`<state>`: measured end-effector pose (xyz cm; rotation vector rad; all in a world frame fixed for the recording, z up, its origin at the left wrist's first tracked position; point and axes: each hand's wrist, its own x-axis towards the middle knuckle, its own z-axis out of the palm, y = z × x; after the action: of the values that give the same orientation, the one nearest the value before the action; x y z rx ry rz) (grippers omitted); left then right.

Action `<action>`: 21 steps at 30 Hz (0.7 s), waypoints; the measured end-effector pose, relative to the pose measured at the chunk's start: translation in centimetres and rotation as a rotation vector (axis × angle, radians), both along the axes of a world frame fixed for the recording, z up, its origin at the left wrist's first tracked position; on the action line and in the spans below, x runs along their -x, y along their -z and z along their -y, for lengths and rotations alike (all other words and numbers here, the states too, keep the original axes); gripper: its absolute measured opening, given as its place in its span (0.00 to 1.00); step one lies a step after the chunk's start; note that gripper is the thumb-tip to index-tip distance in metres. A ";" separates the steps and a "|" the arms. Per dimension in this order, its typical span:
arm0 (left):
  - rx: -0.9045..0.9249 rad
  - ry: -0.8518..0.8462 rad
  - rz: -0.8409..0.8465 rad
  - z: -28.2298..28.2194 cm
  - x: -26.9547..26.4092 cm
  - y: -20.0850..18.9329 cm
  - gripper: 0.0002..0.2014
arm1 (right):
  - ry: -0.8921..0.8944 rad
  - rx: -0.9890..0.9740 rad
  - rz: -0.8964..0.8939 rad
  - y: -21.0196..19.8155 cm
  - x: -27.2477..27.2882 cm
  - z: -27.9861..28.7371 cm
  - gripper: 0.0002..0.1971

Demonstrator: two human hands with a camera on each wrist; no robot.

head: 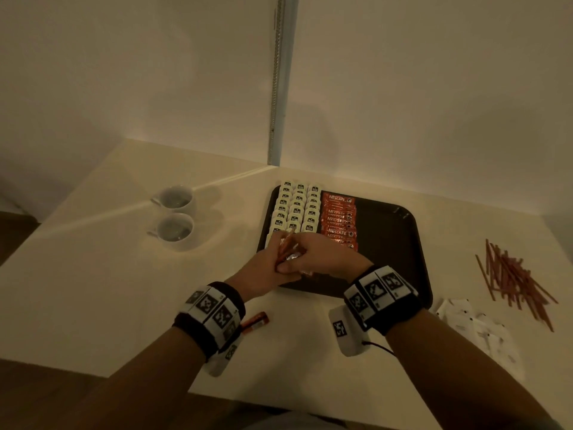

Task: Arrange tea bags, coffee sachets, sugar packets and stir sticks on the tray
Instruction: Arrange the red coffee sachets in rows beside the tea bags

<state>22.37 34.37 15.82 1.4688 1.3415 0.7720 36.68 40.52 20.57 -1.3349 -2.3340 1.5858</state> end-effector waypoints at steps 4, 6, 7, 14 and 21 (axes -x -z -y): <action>-0.066 -0.162 -0.183 0.0 2.1 0.7 0.09 | 0.257 0.301 -0.243 -0.2 0.4 0.3 0.25; -0.039 -0.289 -0.157 0.2 3.4 0.8 0.06 | 0.218 0.367 -0.227 0.6 0.4 0.4 0.26; -0.020 -0.361 -0.137 0.4 3.9 0.7 0.05 | 0.158 0.369 -0.181 1.4 0.6 0.7 0.26; 0.113 -0.537 0.101 -0.4 5.8 -0.8 0.15 | -0.591 -0.343 0.304 10.0 4.4 5.5 0.20; 0.105 -0.513 0.444 -1.5 5.5 -2.2 0.11 | -0.508 -0.368 0.343 10.4 3.8 5.2 0.11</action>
<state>16.90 35.86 18.06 0.8023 1.3898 1.2496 32.83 35.32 10.21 -1.0498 -3.1699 0.9574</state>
